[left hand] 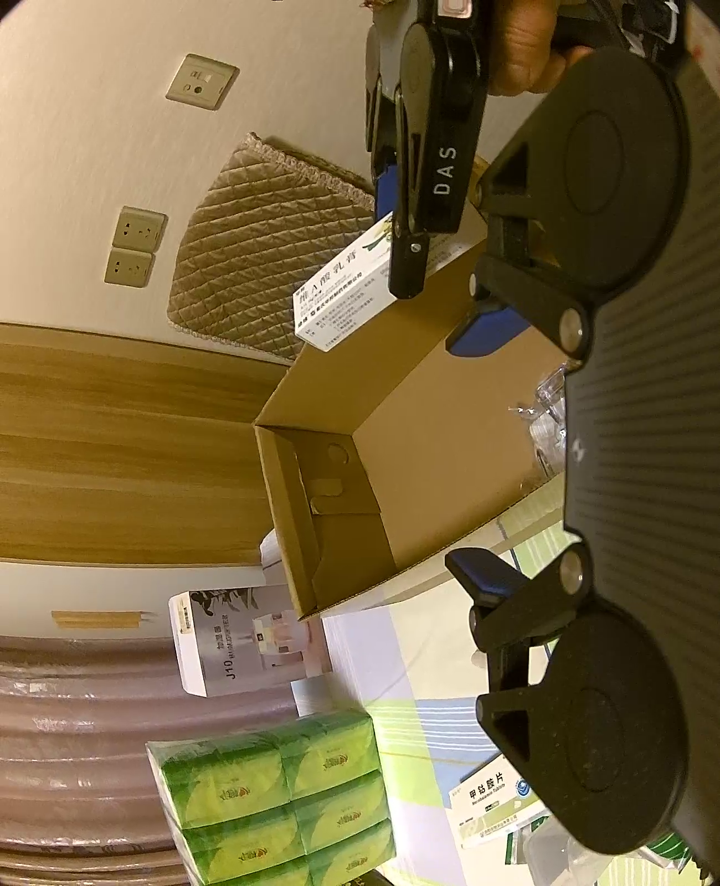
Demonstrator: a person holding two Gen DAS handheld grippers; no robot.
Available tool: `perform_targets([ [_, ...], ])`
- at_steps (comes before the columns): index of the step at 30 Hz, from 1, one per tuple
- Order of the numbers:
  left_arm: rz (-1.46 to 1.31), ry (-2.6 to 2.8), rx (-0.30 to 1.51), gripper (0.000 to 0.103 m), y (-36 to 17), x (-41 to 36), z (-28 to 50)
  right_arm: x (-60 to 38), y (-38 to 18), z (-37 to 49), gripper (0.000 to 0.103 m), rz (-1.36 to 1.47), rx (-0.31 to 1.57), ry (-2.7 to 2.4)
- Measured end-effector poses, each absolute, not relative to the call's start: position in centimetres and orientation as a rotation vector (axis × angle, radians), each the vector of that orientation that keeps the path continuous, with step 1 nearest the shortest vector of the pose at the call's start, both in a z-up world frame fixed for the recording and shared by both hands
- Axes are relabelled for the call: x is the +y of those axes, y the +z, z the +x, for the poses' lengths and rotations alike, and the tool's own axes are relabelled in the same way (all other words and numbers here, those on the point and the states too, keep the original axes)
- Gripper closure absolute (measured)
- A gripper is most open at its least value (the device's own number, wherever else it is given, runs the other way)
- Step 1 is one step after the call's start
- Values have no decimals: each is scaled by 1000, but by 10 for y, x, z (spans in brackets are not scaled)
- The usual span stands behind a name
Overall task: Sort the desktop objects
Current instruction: 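Open both tools to drop the medicine box and pad into the cardboard box, then bring both tools back over the table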
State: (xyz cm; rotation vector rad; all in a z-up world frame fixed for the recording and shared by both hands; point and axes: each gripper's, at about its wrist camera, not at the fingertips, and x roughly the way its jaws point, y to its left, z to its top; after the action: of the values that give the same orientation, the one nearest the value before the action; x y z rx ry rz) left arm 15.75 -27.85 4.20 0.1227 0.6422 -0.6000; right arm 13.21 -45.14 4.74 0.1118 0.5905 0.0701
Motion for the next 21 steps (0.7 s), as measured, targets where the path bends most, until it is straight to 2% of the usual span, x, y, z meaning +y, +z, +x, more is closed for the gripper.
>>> perform_targets([
  [7, 111, -581, 650, 30, 41, -274, 160, -447, 47, 132, 66, 89, 588, 70],
  [9, 105, -578, 653, 30, 40, -273, 161, -447, 48, 131, 58, 89, 583, 65],
  [11, 102, -575, 654, 30, 40, -271, 161, -447, 49, 130, 55, 89, 581, 61],
  [21, 75, -555, 662, 30, 41, -256, 157, -442, 51, 121, 54, 98, 587, 61],
])
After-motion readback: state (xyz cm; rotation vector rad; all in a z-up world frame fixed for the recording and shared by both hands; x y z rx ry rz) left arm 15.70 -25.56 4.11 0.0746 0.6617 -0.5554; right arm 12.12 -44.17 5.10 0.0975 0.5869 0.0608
